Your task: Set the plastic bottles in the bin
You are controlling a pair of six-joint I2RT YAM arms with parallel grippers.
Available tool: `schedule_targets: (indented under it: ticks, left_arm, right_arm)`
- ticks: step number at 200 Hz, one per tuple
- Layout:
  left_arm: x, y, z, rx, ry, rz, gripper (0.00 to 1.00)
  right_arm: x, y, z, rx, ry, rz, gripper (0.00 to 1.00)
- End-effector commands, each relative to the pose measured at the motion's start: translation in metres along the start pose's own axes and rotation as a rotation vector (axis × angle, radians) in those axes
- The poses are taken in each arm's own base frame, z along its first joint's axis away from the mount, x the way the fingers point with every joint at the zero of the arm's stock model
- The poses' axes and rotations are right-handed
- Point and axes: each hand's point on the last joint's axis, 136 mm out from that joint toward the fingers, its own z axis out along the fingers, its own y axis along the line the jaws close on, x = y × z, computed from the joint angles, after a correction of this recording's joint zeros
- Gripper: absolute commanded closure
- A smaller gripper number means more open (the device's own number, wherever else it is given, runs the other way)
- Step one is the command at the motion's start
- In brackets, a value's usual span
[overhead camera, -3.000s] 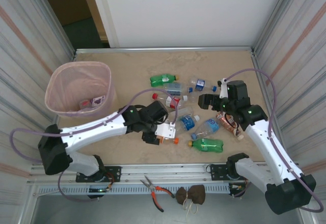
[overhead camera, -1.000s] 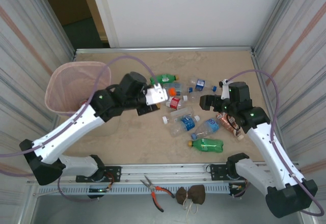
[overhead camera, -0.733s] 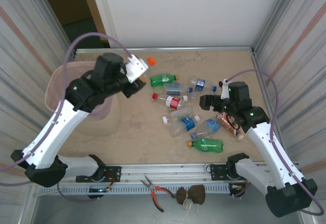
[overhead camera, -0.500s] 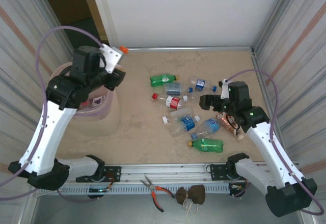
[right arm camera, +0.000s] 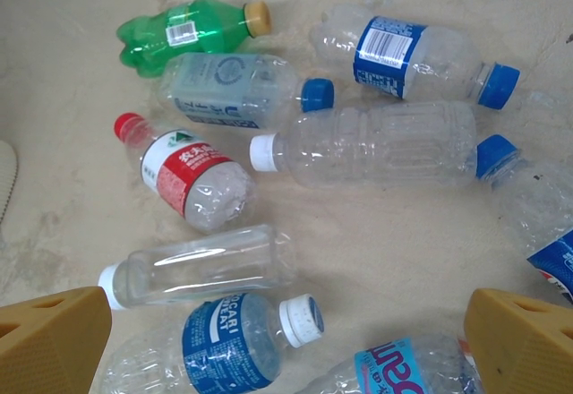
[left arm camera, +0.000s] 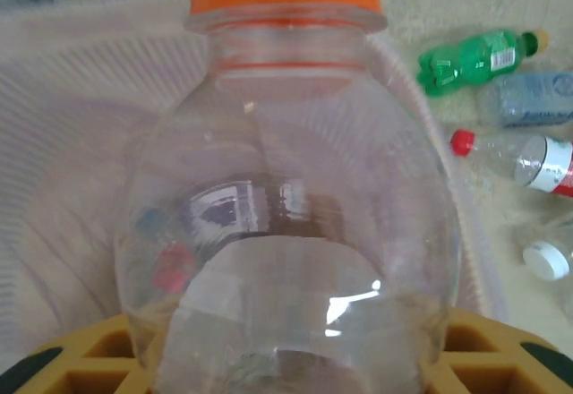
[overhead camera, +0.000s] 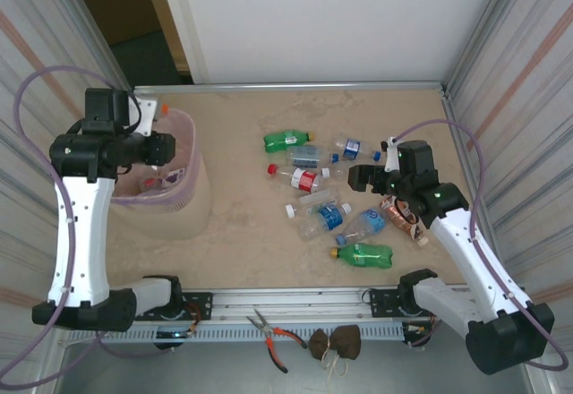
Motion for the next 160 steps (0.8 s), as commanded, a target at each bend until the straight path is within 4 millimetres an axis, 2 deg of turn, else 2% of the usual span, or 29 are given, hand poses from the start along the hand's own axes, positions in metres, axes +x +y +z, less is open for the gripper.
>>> schedule_targets:
  ticks: [1,84,160]
  left_arm:
    - [0.024,-0.008,0.016,0.076,0.096,-0.051,0.53]
    - [0.079,-0.017,0.087,0.189,0.316,-0.111,0.54]
    - [0.114,-0.016,0.133,0.199,0.422,-0.151,0.47]
  right_arm:
    - [-0.013,0.011,-0.006,-0.033,-0.033,-0.032,0.00]
    - [-0.013,0.011,-0.008,-0.036,-0.032,-0.030,0.00]
    - [-0.018,0.021,-0.010,-0.077,-0.035,-0.008,0.00]
